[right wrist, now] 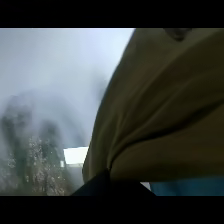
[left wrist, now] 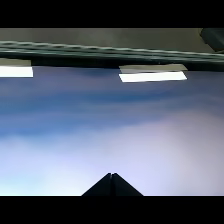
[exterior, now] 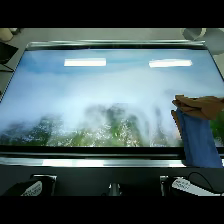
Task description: Fold the shirts.
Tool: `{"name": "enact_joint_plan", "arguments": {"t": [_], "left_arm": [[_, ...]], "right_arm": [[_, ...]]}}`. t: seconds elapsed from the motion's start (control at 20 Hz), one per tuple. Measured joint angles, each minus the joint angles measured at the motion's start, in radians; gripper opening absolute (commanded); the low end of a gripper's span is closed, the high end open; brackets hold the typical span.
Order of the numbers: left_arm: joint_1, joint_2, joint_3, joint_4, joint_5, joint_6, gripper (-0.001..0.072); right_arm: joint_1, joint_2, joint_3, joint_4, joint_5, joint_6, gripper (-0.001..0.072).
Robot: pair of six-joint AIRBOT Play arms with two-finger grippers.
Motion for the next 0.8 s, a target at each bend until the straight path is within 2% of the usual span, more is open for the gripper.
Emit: {"name": "enact_joint_plan", "arguments": {"t": [0.3,0.6,0.65,0.75,0.8], "left_arm": [[-0.002,-0.004,0.000,0.000,0.013,0.000,0.0024],[-0.003,-0.005,0.000,-0.003,0.026,0.000,0.0024],[-0.003,-0.005,0.000,-0.003,0.027,0.000,0.0024],[-0.003,-0.005,0.000,-0.003,0.031,0.000,0.0024],[-0.003,-0.005,0.000,-0.003,0.032,0.000,0.0024]], "right_arm": [[-0.009,0.071,-0.100,-0.458,0.108,-0.039,0.0017],[-0.010,0.096,-0.343,-0.624,0.039,-0.071,0.0019],[-0.010,0.096,-0.375,-0.636,0.024,-0.074,0.0088],[-0.010,0.098,-0.417,-0.668,0.003,-0.079,0.0692],[-0.011,0.098,-0.428,-0.681,-0.017,-0.085,0.0704]]}}
